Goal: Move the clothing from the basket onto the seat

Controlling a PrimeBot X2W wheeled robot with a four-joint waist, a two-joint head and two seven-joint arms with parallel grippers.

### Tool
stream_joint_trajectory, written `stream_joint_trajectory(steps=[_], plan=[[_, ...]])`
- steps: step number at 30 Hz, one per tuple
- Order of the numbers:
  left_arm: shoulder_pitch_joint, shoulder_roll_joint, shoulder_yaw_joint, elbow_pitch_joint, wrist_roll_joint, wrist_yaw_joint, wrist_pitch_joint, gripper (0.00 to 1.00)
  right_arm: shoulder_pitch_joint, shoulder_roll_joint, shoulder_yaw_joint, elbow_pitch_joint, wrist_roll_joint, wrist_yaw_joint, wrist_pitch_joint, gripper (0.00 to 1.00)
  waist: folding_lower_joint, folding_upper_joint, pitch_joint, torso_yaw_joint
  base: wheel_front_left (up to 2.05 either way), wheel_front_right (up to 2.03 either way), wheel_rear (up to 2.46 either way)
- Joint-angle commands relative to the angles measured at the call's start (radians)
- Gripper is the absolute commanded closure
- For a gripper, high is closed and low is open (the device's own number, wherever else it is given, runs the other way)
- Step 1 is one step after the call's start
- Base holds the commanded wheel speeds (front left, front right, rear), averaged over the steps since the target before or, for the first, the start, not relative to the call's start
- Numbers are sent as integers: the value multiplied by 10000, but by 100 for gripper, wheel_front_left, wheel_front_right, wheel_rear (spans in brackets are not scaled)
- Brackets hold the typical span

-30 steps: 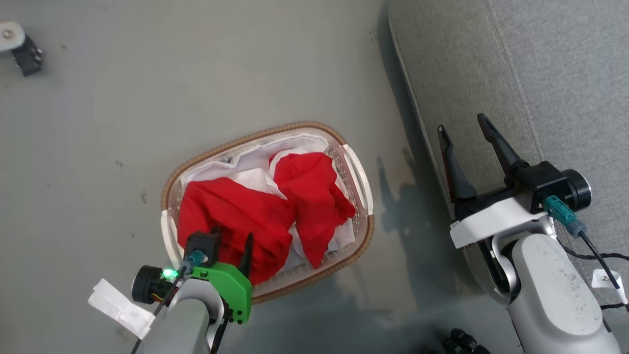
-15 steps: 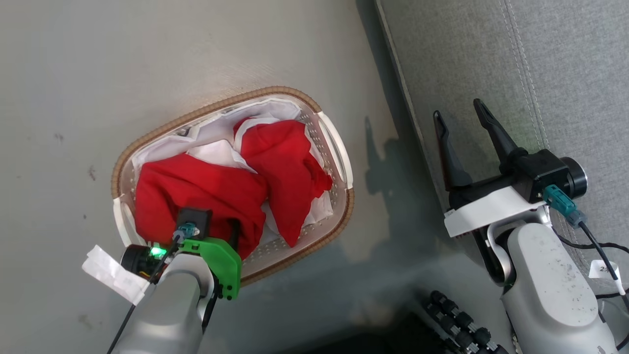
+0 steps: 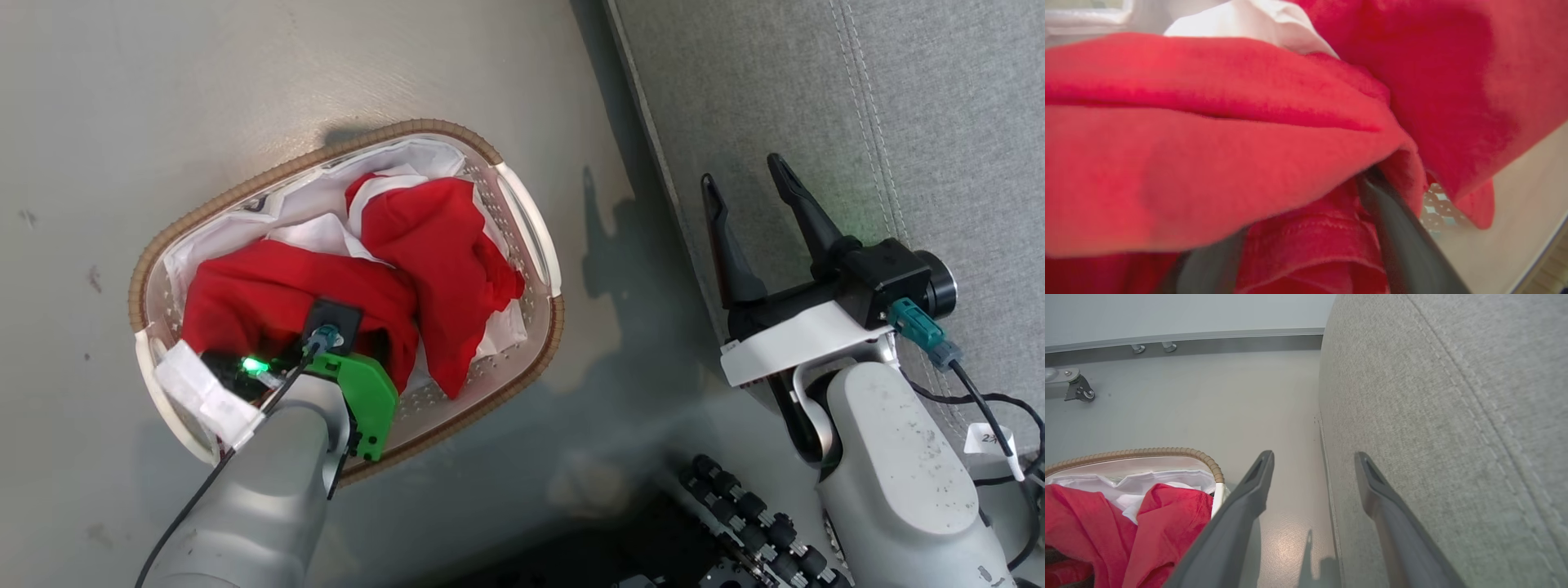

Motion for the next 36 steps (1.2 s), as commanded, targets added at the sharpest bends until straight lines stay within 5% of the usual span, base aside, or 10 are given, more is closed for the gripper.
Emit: stream_joint_trajectory(steps=[1, 13, 14, 15, 36], plan=[[-250, 133, -131, 63, 144, 104, 118, 0, -82, 2, 3, 34, 115, -10, -44, 0, -1, -1, 114, -74, 0, 0, 0], [-564, 358, -1132, 215, 918, 264, 1228, 1, -178, 24, 72, 30, 335, -8, -44, 0, -1, -1, 337, -177, 0, 0, 0], [-552, 364, -1128, 221, 869, 251, 1229, 43, -181, 23, 75, 31, 360, -8, -44, 0, -1, -1, 326, -178, 0, 0, 0], [-524, 369, -1162, 221, 885, 196, 1224, 100, -185, 23, 78, 40, 375, -8, -44, 0, -1, -1, 311, -179, 0, 0, 0], [1046, -17, -1027, -177, -247, -493, -268, 100, 472, 22, -201, 439, 27, -10, -44, 0, -1, -1, -2244, 455, 0, 0, 0]])
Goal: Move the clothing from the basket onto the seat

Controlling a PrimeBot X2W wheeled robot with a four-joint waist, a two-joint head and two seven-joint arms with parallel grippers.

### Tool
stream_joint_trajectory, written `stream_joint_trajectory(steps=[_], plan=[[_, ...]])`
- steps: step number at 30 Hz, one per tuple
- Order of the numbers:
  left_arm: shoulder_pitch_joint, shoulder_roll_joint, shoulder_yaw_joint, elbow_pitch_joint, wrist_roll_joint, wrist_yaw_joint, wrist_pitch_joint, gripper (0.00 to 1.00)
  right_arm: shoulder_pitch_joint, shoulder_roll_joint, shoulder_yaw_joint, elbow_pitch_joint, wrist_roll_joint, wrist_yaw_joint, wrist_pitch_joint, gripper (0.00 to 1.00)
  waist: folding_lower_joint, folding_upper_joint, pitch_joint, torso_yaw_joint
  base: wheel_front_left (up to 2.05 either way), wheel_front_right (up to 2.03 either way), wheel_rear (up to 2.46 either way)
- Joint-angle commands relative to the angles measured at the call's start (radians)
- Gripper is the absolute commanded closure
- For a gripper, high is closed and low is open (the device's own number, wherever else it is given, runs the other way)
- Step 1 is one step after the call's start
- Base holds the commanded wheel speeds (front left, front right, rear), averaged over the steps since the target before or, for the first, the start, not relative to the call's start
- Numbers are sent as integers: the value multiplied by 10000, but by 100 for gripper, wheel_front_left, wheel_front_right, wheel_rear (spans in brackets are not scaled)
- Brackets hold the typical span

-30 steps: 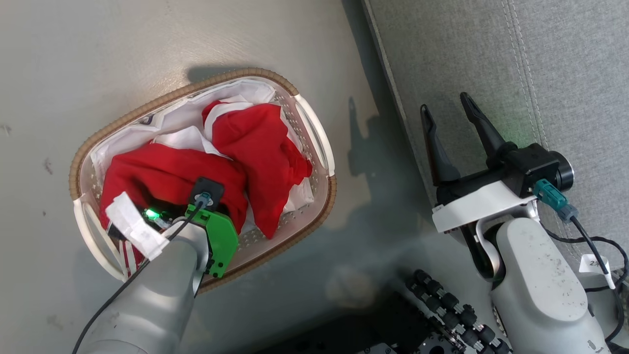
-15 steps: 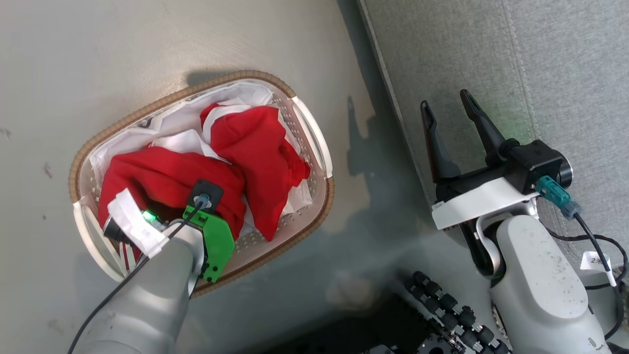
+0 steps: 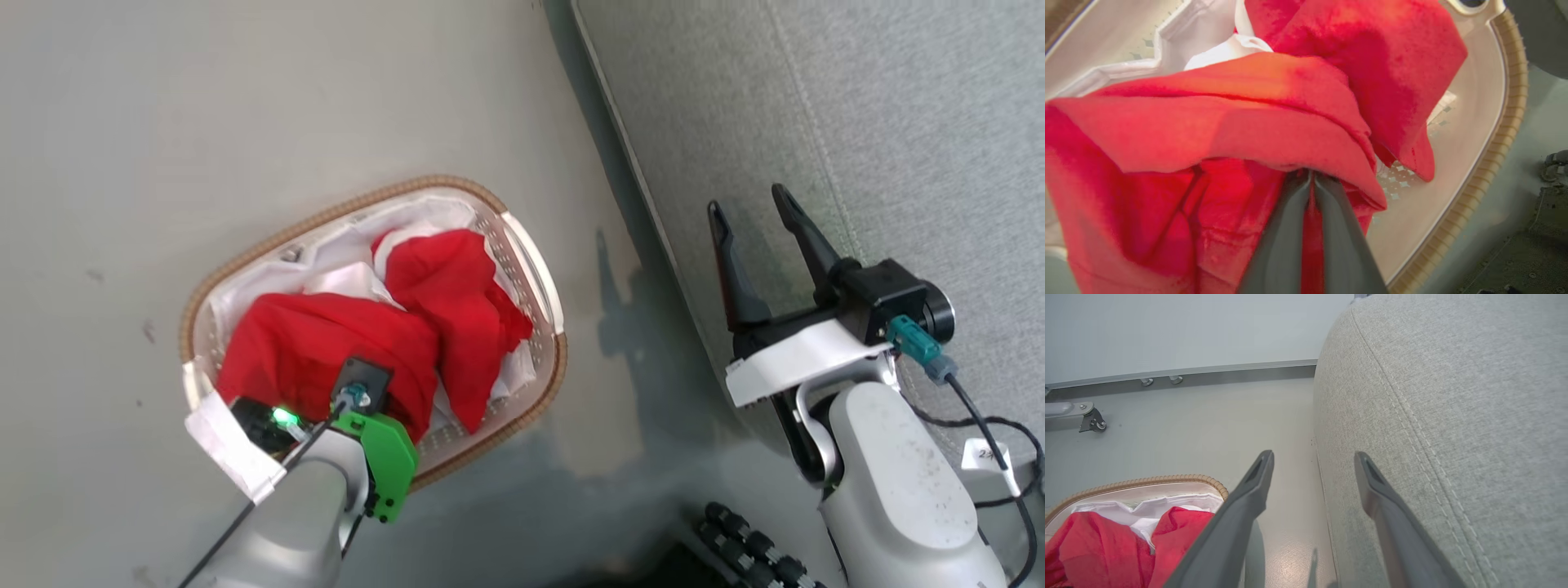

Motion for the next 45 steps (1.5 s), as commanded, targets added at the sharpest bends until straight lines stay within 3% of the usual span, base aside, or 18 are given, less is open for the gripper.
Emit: stream_joint_trajectory(steps=[1, 7, 12, 28, 45], plan=[[263, -15, -10, -135, -161, -63, -102, 100, 202, -37, -46, 84, -82, -10, -44, 0, 0, 0, -894, 397, 0, 0, 0], [1003, -24, -236, -1281, -629, -211, -246, 100, 610, -144, -128, 241, -142, -10, -44, 0, 0, 0, -1945, 775, 0, 0, 0], [1663, -16, -24, -2710, -736, -66, -224, 100, 991, -244, -249, 254, -199, -10, -44, 0, 0, 0, -2821, 1151, 0, 0, 0], [3583, -15, 1863, -7236, -509, -313, -216, 100, 2409, -330, -507, 315, -374, -10, -44, 0, 0, 0, -5167, 2134, 0, 0, 0], [3535, -14, 2581, -10081, -1051, -330, -217, 100, 3437, -273, 115, 459, -454, -10, -44, 0, 0, 0, -6525, 2391, 0, 0, 0]])
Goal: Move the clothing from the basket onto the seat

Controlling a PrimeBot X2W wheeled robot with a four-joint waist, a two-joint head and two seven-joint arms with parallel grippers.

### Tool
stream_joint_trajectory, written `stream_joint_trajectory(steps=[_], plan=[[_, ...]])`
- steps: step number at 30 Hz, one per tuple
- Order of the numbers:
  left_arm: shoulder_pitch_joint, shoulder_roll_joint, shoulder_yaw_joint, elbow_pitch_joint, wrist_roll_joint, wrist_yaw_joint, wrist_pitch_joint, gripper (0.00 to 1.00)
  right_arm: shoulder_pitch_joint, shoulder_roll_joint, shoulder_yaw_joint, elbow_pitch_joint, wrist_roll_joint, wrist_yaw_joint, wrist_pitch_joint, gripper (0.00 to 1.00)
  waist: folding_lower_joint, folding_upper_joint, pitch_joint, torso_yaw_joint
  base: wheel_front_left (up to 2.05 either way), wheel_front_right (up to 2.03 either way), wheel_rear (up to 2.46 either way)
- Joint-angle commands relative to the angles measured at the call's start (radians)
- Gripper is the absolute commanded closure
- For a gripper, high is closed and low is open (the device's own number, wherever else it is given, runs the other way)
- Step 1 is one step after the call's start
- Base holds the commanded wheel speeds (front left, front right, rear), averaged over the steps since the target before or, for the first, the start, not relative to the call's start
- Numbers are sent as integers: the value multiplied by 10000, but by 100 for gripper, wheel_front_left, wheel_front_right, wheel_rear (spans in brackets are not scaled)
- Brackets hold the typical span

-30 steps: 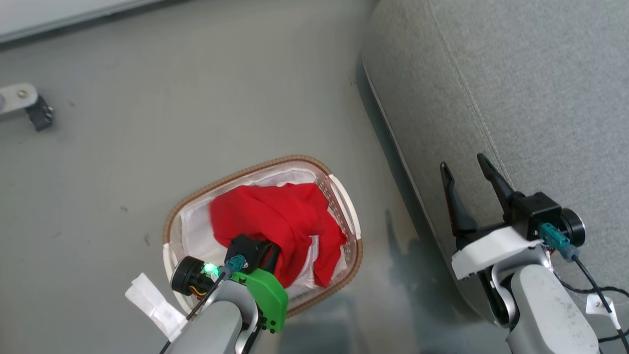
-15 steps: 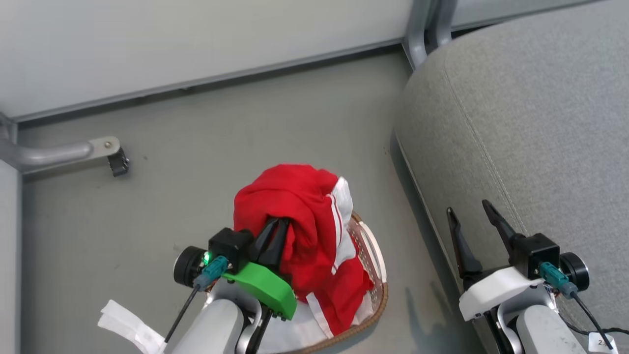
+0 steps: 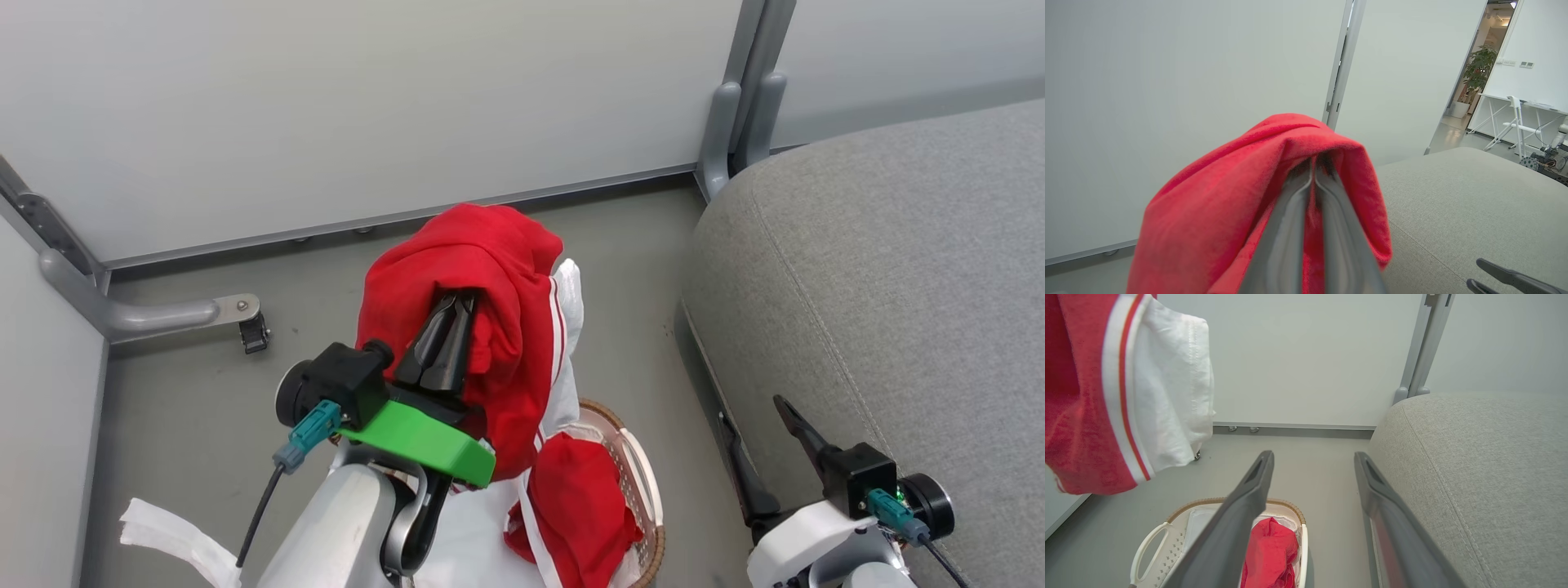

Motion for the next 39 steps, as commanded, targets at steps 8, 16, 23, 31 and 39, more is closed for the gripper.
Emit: stream_joint_trajectory(steps=[8, 16, 23, 31, 39], plan=[[-30, 17, -170, -416, -242, 71, -7, 100, -260, -222, 1619, -249, 232, -10, -44, 0, 1, 0, -301, 254, 0, 0, 0], [93, 18, -710, -543, -460, 114, -7, 100, -1632, -553, 3709, -554, 672, -10, -44, 0, 1, 0, -317, 492, 0, 0, 0], [-73, 16, -1375, -629, -706, 102, -7, 100, -2660, -478, 4113, 140, 404, -10, -44, 0, 1, 0, -257, 857, 0, 0, 0], [-175, 16, -2096, -708, -1087, 105, -7, 100, -3217, -231, 4404, 799, 623, -10, -44, 58, 1, 0, -235, 1350, 0, 0, 0], [-185, 15, -2196, -571, -1115, 126, -5, 100, -3164, -159, 4118, 873, 1069, -10, -44, 100, 1, 0, -190, 1550, 0, 0, 0]])
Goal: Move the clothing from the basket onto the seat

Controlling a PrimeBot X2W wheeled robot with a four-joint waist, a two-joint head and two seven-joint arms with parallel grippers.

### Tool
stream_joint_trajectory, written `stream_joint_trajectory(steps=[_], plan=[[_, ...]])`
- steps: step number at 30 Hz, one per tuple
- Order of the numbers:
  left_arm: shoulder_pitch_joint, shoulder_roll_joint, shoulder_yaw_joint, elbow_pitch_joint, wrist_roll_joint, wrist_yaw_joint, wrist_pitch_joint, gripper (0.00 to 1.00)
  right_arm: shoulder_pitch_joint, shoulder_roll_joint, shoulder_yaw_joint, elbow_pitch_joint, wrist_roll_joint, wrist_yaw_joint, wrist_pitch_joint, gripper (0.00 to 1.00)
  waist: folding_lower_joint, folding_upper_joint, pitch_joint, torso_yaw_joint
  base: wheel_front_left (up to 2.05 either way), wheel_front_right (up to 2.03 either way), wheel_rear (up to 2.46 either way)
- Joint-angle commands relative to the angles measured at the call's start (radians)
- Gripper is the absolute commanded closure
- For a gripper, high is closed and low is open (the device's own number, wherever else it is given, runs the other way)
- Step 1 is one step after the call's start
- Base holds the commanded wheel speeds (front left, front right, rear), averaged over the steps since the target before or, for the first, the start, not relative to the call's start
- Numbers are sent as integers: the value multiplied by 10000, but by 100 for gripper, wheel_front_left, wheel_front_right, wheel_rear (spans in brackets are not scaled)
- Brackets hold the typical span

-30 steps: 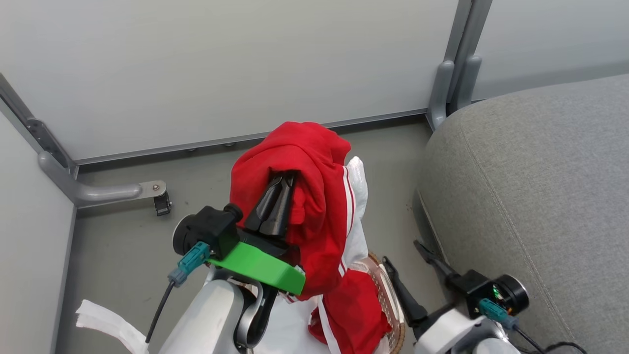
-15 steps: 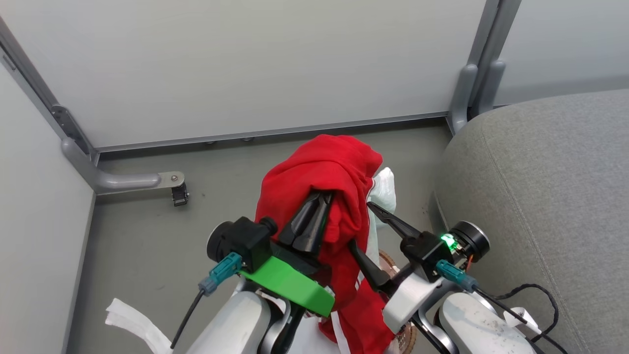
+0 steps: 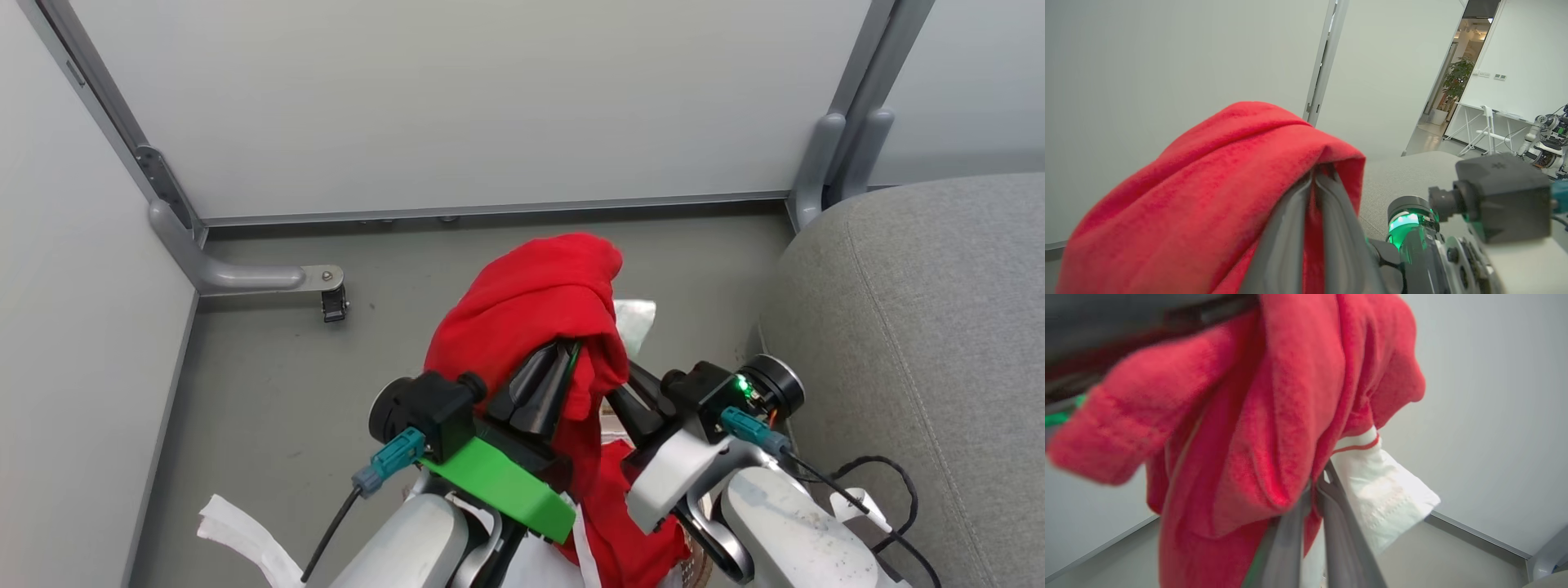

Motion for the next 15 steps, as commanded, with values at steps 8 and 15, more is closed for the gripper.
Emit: stream_joint_trajectory(steps=[8, 15], plan=[[75, 14, 242, 277, 310, 176, -2, 0, 590, -28, -723, -500, 223, -10, -44, 100, 1, 0, 95, -670, 0, 0, 0], [227, 17, 589, 553, 705, 151, -1, 0, 1023, 25, -1428, -1098, 355, -10, -46, 100, 1, 0, 287, -2226, 0, 0, 0]])
